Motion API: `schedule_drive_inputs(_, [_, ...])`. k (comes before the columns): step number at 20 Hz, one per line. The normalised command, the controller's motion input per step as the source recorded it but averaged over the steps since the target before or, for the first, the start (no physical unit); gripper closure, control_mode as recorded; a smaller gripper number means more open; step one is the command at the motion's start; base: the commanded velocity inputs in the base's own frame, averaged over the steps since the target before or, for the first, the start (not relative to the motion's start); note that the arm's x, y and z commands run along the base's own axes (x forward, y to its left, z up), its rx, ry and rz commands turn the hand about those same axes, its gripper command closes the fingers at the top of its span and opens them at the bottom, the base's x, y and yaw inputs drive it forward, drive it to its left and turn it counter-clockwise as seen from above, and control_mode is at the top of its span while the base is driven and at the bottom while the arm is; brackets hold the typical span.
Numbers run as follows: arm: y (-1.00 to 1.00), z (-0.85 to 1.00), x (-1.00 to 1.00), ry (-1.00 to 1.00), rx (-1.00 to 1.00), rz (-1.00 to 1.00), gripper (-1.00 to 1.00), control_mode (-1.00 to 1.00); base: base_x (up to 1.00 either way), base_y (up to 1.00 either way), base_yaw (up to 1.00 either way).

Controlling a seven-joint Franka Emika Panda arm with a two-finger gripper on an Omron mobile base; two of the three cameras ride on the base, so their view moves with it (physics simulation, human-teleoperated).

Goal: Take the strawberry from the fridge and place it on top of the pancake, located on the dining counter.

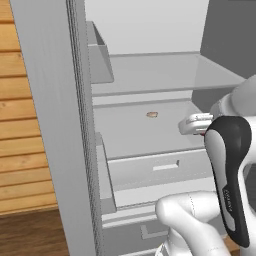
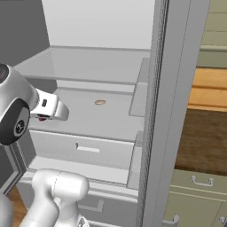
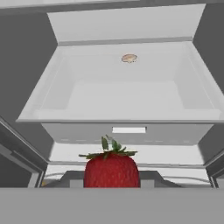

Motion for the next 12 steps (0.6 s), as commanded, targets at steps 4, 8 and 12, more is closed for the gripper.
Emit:
schedule_drive_inputs(4, [0.0,-0.03,-0.01,0.0,0.0,0.0,1.0,1.0,-0.51,0.02,0.0])
schedule_drive_inputs(8, [0.0,0.0,0.0,0.0,0.0,0.0,1.0,1.0,-1.0,0.01,-0.06])
schedule_drive_inputs(12, [0.0,0.0,0.0,0.0,0.0,0.0,1.0,1.0,-0.94,0.06,-0.12])
